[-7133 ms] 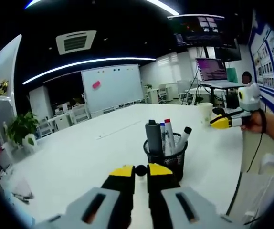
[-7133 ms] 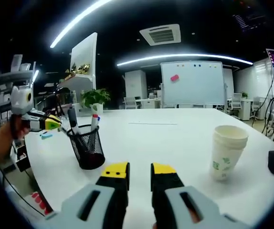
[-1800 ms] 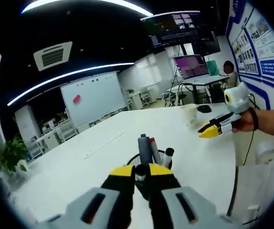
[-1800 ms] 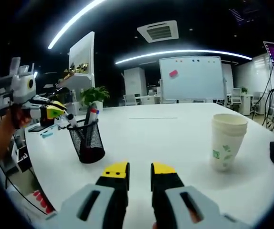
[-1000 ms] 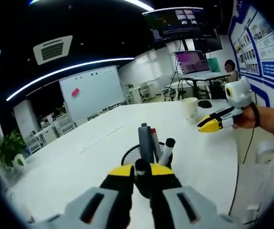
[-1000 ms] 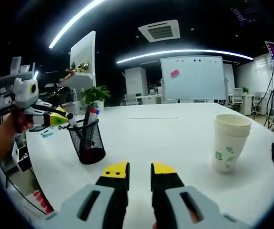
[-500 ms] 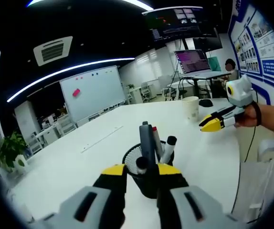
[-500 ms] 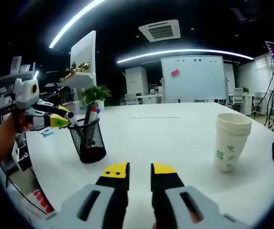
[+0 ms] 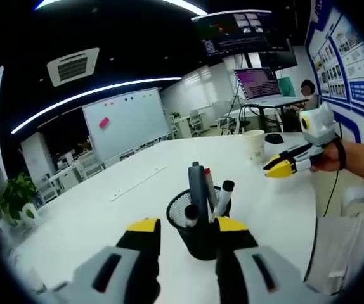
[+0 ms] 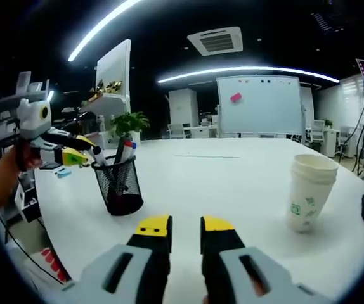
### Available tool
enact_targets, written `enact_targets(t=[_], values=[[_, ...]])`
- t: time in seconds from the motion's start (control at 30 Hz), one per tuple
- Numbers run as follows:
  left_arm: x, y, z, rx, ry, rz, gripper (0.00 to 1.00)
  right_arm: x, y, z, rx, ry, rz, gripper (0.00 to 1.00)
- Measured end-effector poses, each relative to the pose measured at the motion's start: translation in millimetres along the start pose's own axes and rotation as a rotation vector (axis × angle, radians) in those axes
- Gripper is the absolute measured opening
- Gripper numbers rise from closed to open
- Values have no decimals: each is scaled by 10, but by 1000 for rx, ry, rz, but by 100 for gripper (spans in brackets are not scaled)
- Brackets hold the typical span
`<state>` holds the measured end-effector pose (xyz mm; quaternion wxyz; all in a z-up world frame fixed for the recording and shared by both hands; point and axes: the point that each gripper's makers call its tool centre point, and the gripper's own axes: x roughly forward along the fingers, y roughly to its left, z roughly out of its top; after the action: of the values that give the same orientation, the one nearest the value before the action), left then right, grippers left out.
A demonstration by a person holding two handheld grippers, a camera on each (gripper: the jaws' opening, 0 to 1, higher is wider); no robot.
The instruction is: Place the scattered laser pointers and whiteboard markers into the pen holder and stack the scattered paper cups together
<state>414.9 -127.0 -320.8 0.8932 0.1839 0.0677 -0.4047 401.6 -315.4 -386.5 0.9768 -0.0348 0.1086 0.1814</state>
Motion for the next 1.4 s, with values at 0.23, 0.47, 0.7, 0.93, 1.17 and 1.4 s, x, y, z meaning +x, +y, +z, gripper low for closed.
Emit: enact_targets(t=[0.23, 0.47, 0.7, 0.93, 1.17, 1.4], values=[[-50, -9, -32, -26, 11, 1, 37, 13, 59, 48, 3, -12, 21, 20], [-99, -11, -16, -39, 6, 7, 39, 11, 34, 54, 10, -17, 17, 21], [-156, -6, 13, -50, -5, 11, 42, 8, 50, 76, 3, -24, 23, 23], [-215, 13, -16, -57, -6, 21, 44, 4, 35, 119, -9, -35, 22, 25], [-267, 34, -59, -84, -9, 23, 44, 0, 8, 158, -19, -45, 23, 27], [-321, 78, -72, -92, -18, 45, 44, -10, -34, 253, -38, -69, 13, 27]])
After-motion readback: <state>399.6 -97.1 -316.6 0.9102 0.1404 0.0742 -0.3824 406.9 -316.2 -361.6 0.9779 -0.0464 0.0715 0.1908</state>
